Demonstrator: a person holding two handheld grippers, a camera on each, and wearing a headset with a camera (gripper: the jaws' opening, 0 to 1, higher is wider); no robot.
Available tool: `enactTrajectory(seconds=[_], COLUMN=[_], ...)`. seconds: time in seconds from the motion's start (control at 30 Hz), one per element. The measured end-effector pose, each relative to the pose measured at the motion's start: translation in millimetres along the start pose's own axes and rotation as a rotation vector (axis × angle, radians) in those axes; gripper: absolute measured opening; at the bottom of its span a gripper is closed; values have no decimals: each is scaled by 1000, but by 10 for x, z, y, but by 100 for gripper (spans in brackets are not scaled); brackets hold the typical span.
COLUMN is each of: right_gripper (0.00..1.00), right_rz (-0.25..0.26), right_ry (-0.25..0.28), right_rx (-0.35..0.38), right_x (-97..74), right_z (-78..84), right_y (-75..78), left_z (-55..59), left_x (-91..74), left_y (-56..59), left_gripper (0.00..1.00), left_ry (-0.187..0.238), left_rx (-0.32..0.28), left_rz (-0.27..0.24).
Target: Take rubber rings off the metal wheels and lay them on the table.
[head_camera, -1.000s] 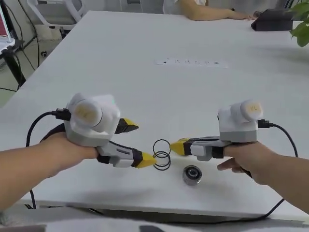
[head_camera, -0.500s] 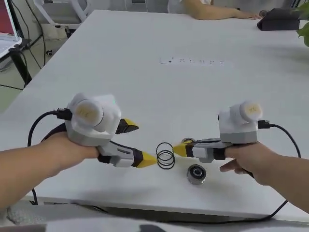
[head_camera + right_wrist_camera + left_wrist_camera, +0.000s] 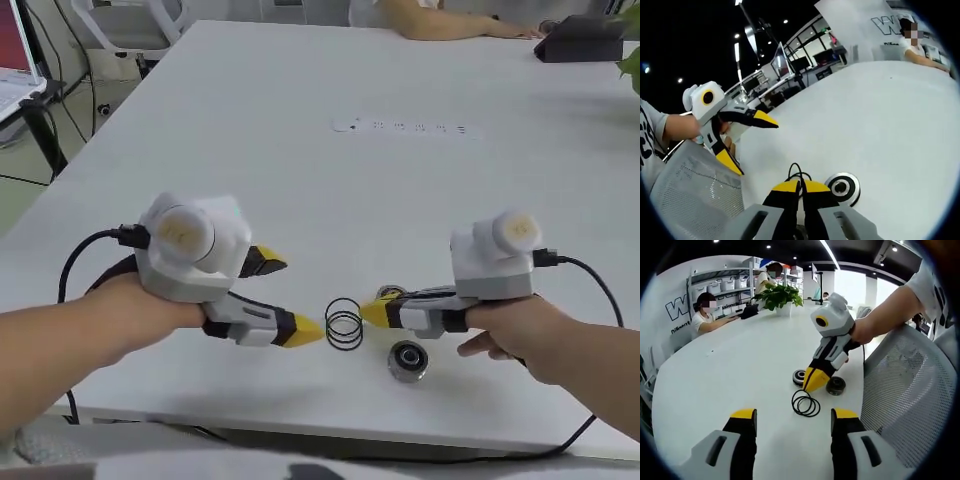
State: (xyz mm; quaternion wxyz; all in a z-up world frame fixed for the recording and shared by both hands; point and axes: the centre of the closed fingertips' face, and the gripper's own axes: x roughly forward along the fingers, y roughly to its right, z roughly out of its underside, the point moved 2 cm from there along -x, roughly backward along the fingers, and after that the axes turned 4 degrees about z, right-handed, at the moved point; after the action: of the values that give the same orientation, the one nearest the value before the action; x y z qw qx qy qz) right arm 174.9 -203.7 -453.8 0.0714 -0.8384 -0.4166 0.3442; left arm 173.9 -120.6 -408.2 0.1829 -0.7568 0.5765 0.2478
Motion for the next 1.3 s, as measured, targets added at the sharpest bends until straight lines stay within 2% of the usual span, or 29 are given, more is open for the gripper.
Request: enactTrajectory(seconds=[0.27,0.6,1.0,1.3], right_gripper=[6,8,9,10], right_rz=[16,24,48,88], right_ry=[10,30,102,123], right_rx=[-36,-56,-42,-36], right_x=[17,-11,-203,-396], right_z=[-34,-92,-282,-281], right_y=[14,32,112,241], left_z=[2,10,-77,-146], left_x=[7,4,65,158], left_y=[3,-15,-5,-12], left_gripper=[57,57,56,56], left_ry=[-6,-13,-9,-6], left_rx=[1,-1,9,15], left_rz=[2,-1,14,35])
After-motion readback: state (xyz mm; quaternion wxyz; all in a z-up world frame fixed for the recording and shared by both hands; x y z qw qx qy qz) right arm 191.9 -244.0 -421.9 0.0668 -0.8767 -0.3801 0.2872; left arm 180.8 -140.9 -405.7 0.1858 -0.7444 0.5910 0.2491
